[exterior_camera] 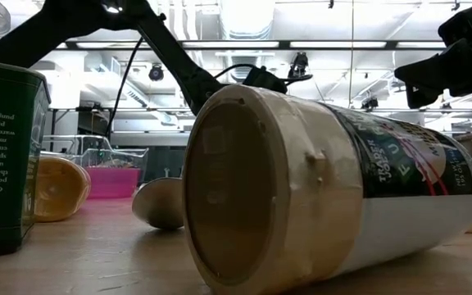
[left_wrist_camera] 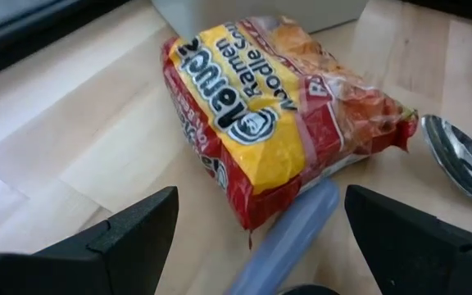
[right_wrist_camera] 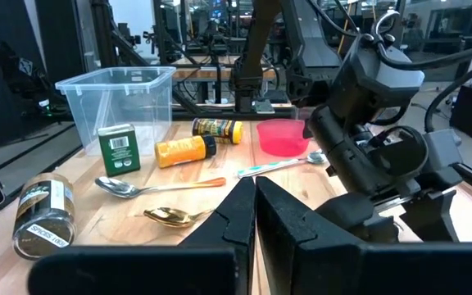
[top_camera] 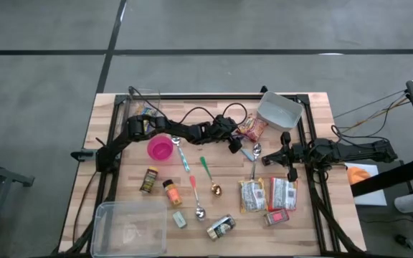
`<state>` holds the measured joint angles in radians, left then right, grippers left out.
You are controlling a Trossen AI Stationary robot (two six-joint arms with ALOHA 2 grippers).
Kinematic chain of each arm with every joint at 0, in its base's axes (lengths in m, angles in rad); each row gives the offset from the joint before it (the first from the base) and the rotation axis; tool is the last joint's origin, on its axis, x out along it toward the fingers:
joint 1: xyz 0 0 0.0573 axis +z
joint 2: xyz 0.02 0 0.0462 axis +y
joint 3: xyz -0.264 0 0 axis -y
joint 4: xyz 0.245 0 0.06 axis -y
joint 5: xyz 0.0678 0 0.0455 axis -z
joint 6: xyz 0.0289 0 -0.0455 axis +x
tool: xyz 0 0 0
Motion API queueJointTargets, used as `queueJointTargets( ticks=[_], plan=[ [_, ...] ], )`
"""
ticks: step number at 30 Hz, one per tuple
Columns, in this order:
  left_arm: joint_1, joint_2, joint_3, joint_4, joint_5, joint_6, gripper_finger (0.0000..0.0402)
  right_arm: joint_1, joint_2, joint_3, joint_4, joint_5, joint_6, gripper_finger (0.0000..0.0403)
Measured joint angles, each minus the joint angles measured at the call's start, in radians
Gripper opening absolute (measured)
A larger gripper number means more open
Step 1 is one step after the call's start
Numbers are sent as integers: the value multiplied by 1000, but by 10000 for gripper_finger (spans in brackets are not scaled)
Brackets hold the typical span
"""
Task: Pick & Place Food Item
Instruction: Put the red noodle pack into the clear bin
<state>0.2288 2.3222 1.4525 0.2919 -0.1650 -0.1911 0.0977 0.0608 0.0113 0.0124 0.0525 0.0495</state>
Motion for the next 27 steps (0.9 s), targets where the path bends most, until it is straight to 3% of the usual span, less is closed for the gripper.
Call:
queueJointTargets(
  ticks=[5, 16, 23, 27],
  plan=[
    [1, 0, 0, -27, 8, -16, 318, 0, 0, 0, 0, 0, 0, 10],
    [1, 0, 0, -30, 8, 7, 156, 0, 0, 0, 0, 0, 0, 10],
    [1, 0, 0, -29, 8, 10, 131, 0, 0, 0, 0, 0, 0, 10],
    [1, -1, 1, -20, 5, -77, 130, 0, 0, 0, 0, 0, 0, 10]
  ],
)
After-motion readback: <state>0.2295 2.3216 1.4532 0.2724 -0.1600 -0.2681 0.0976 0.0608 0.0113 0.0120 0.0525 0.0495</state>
